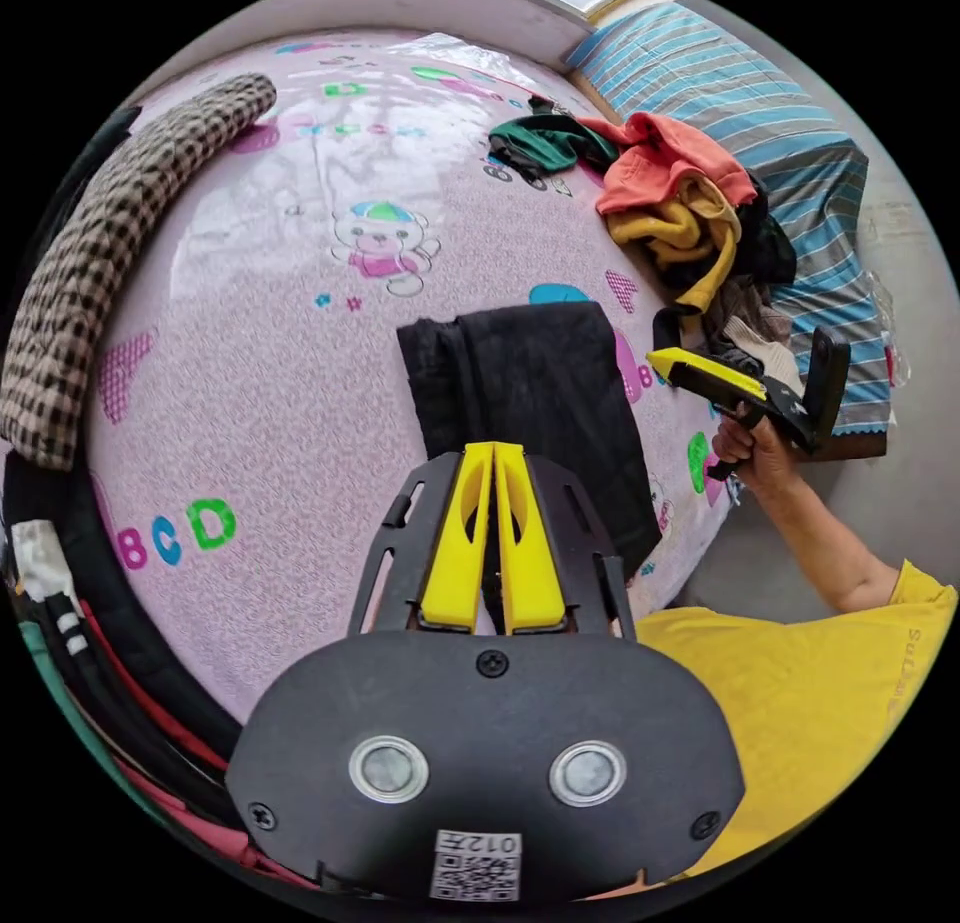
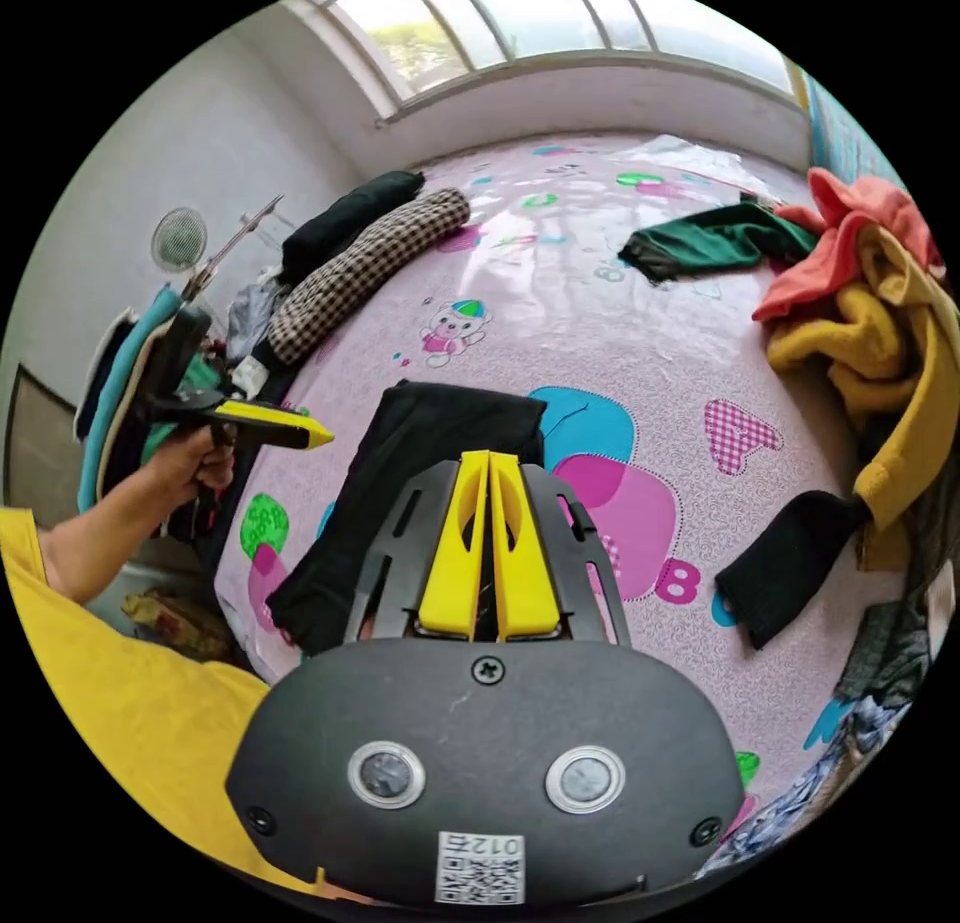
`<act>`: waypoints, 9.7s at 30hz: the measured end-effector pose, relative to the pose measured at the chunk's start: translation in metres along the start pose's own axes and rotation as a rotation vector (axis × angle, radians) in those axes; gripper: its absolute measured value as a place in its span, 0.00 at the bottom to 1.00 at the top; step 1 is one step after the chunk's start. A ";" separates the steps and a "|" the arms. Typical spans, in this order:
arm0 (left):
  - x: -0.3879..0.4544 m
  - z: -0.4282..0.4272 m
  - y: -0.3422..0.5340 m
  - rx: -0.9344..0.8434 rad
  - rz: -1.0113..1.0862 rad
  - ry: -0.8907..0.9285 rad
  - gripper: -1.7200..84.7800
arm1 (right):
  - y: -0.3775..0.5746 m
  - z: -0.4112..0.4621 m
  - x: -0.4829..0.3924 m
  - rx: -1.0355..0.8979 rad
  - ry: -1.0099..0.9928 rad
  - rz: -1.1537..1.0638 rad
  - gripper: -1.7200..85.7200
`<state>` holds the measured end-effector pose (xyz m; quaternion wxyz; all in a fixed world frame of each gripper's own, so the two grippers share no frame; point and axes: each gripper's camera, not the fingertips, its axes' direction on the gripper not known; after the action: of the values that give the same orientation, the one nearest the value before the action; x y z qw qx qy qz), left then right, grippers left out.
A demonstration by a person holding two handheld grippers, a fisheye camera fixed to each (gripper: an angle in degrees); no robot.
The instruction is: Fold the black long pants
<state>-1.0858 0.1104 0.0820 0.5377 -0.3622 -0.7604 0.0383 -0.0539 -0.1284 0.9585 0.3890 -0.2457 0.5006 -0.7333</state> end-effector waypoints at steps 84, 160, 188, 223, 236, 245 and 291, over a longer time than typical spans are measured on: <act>0.063 -0.176 0.013 -0.103 0.190 -0.022 0.03 | 0.072 -0.058 -0.015 -0.146 -0.134 -0.061 0.02; 0.192 -0.267 0.212 -0.130 -0.102 -0.008 0.02 | 0.082 0.061 0.045 -0.392 -0.207 0.009 0.02; 0.068 -0.091 0.366 0.079 -0.805 0.793 0.13 | 0.038 0.128 0.036 -0.423 -0.439 -0.089 0.02; -0.119 -0.177 0.526 0.143 -0.686 0.609 0.16 | -0.004 0.174 0.085 -0.262 -0.485 0.035 0.17; -0.157 -0.190 0.520 0.139 -0.597 0.591 0.13 | -0.029 0.223 0.088 -0.378 -0.714 0.025 0.16; -0.175 -0.234 0.513 0.131 -0.570 0.490 0.09 | -0.030 0.222 0.060 -0.363 -0.667 0.051 0.05; -0.416 -0.841 0.840 0.994 -0.671 0.294 0.09 | -0.422 0.175 -0.565 -0.281 -0.876 -0.792 0.03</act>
<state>0.1196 0.2029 -0.2708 0.7241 0.1893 -0.6419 0.1665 0.2658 0.3207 1.4313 0.2202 -0.7414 0.2563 -0.5798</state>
